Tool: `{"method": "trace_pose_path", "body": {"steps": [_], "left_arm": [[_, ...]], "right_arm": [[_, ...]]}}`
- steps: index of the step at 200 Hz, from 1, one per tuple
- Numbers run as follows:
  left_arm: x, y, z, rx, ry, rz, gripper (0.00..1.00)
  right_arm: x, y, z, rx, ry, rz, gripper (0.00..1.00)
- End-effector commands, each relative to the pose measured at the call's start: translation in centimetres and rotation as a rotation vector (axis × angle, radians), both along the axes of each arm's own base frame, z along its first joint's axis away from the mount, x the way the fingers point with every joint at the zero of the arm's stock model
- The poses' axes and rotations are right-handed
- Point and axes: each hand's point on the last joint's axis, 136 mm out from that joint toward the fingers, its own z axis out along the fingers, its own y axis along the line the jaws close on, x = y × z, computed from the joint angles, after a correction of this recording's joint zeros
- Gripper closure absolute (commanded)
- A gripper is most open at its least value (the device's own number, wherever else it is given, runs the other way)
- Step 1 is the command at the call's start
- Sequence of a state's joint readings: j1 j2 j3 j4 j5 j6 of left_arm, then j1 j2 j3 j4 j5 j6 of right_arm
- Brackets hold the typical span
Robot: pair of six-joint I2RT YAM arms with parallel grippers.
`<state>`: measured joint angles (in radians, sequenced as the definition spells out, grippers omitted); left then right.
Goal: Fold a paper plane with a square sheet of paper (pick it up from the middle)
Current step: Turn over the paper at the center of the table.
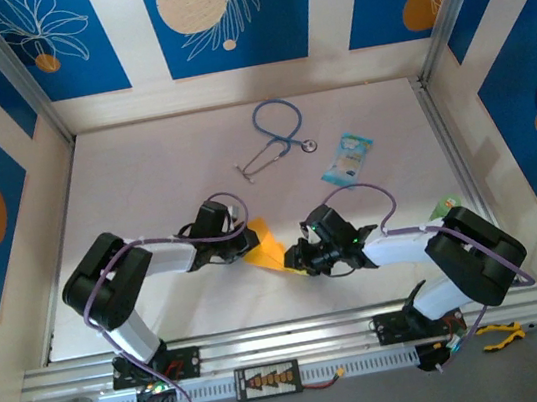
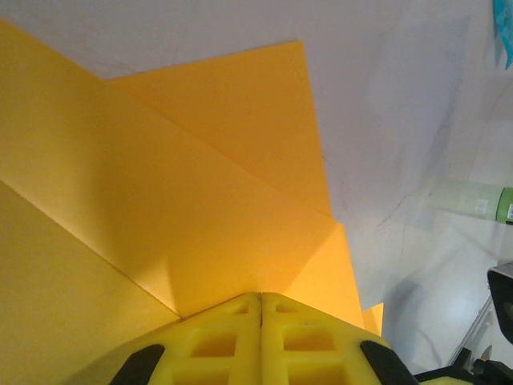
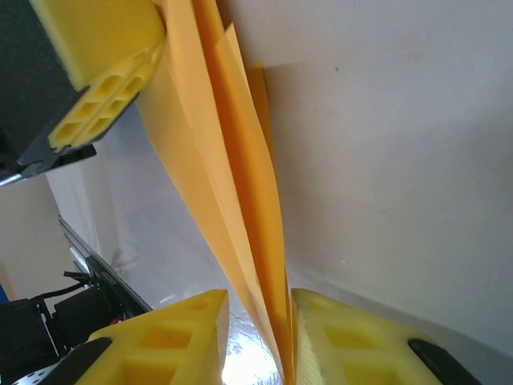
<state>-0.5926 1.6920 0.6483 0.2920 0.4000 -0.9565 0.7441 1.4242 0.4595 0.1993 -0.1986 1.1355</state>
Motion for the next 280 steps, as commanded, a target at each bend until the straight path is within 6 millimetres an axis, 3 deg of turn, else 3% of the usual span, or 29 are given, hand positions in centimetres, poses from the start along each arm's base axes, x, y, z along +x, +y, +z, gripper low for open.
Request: {"method": "trace_pose_path", "body": {"steps": [1, 42, 85, 133, 182, 220, 258, 280], "left_arm": [[0.2, -0.1, -0.1, -0.015, 0.016, -0.003, 1.00], [0.7, -0.5, 0.7, -0.027, 0.002, -0.002, 1.00], [1.0, -0.8, 1.4, -0.044, -0.006, -0.001, 1.00], [1.6, -0.6, 5.4, -0.052, -0.099, -0.003, 0.83], [1.9, 2.6, 9.6, 0.074, -0.246, 0.064, 0.72], [1.5, 5.1, 11.2, 0.135, -0.310, 0.131, 0.68], [1.2, 7.3, 11.8, 0.183, -0.343, 0.216, 0.65], [1.0, 8.6, 11.9, 0.218, -0.351, 0.259, 0.65]], "right_arm": [[0.0, -0.3, -0.5, 0.007, 0.001, -0.001, 0.74], [0.1, -0.5, -0.3, 0.021, -0.014, 0.002, 0.88], [0.1, -0.3, -0.1, 0.039, -0.026, 0.011, 0.94], [0.9, -2.2, 1.5, -0.046, -0.152, 0.008, 0.96], [2.5, -6.7, 5.8, -0.312, -0.467, 0.081, 0.98], [3.8, -10.4, 9.1, -0.582, -0.681, 0.128, 0.98], [5.1, -14.1, 10.8, -0.922, -0.695, 0.101, 0.97], [5.2, -14.7, 11.2, -1.086, -0.686, 0.121, 0.98]]}}
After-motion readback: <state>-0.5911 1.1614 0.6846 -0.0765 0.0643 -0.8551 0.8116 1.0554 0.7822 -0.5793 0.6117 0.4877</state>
